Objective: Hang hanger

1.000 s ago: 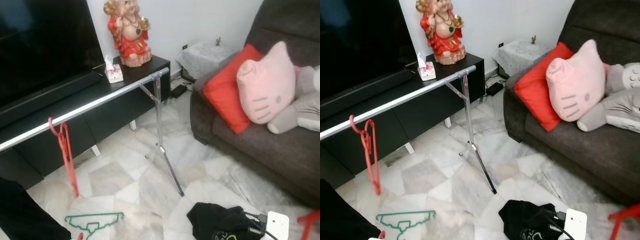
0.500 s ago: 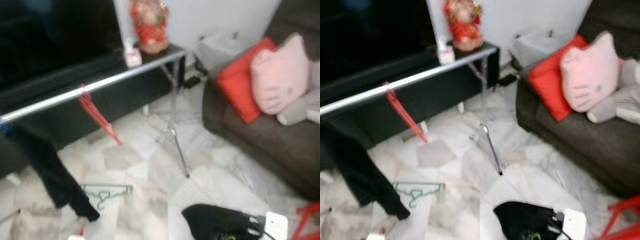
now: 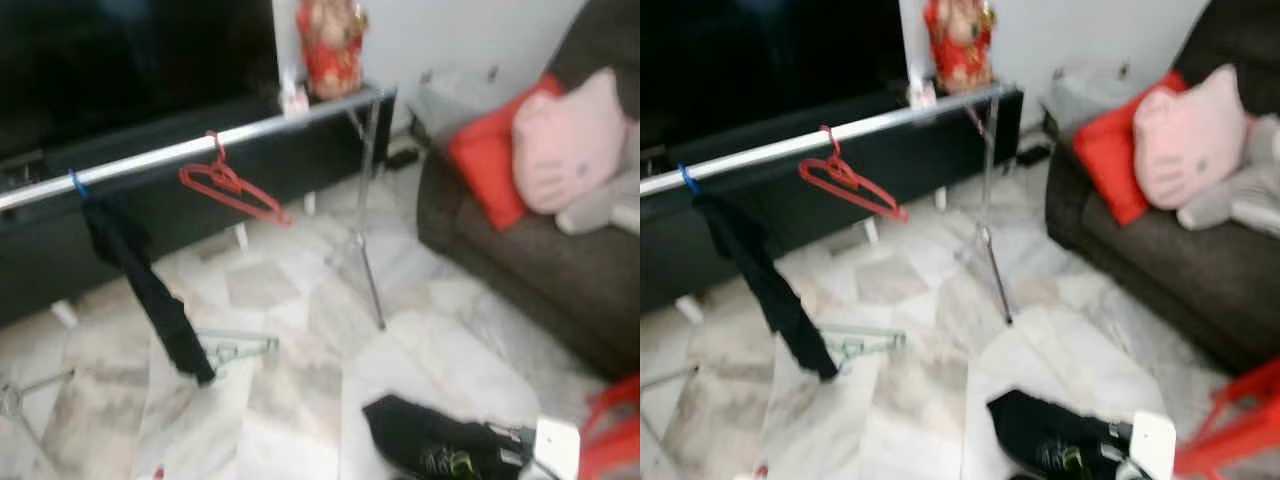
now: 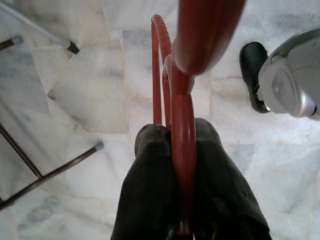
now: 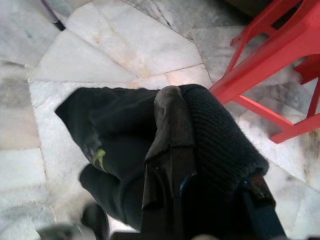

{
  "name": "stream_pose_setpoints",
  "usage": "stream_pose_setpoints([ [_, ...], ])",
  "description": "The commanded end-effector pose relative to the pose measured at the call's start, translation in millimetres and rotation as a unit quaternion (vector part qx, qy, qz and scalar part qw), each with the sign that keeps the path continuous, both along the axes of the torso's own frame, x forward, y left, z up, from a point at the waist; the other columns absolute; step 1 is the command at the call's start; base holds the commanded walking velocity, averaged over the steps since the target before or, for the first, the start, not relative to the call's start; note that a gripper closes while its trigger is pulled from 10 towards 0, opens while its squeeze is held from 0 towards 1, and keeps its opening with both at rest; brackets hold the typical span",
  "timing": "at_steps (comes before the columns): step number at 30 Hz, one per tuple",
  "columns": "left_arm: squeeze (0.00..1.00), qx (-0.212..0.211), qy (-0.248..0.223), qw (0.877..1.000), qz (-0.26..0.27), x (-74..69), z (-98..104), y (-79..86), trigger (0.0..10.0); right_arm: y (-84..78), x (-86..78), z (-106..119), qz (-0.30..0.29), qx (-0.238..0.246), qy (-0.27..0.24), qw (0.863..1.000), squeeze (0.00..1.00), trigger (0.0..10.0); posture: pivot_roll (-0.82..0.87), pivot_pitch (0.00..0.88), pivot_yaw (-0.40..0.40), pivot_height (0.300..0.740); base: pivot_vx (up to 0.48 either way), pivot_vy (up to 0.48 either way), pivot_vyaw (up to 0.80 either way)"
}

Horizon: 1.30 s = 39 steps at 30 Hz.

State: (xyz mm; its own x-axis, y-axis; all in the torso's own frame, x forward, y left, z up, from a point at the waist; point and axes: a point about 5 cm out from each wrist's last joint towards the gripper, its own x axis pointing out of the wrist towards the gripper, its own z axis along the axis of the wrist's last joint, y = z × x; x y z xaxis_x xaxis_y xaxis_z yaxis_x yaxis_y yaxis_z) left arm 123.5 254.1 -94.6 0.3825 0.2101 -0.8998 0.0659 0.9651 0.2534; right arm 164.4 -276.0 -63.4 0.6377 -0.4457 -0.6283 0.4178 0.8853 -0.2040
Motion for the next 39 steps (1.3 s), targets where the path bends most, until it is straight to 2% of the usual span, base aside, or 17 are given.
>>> stream_pose_setpoints([
  [1,0.00,0.001,0.009,1.000,-0.004,-4.6,-1.4,0.1,10.0,-0.4,9.8,5.8,0.004,-0.007,-0.021,1.000,0.00,10.0,-0.07,0.000,0.041,0.740,-0.296,0.000,0.00],
  [16,0.00,0.001,0.008,1.000,-0.004,-3.5,-0.9,0.8,10.0,-1.0,19.9,13.5,0.010,-0.022,-0.048,0.999,0.00,10.0,-0.07,0.000,0.044,0.740,-0.298,0.000,0.72],
  [24,0.00,0.002,0.008,1.000,-0.005,-3.1,-0.6,1.3,10.0,-9.0,34.2,27.5,0.018,-0.046,-0.083,0.995,0.00,10.0,-0.08,0.000,0.045,0.740,-0.300,0.000,0.79],
  [26,0.00,0.001,0.008,1.000,-0.006,-2.9,-0.6,1.2,10.0,-10.3,42.0,34.3,0.025,-0.053,-0.101,0.993,0.00,10.0,-0.07,0.000,0.043,0.740,-0.298,0.000,0.75],
  [39,0.00,0.000,0.006,1.000,-0.004,-2.3,-0.6,0.4,10.0,-7.4,74.5,63.8,0.060,-0.076,-0.173,0.980,0.00,10.0,-0.08,0.000,0.039,0.740,-0.298,0.000,0.69],
])
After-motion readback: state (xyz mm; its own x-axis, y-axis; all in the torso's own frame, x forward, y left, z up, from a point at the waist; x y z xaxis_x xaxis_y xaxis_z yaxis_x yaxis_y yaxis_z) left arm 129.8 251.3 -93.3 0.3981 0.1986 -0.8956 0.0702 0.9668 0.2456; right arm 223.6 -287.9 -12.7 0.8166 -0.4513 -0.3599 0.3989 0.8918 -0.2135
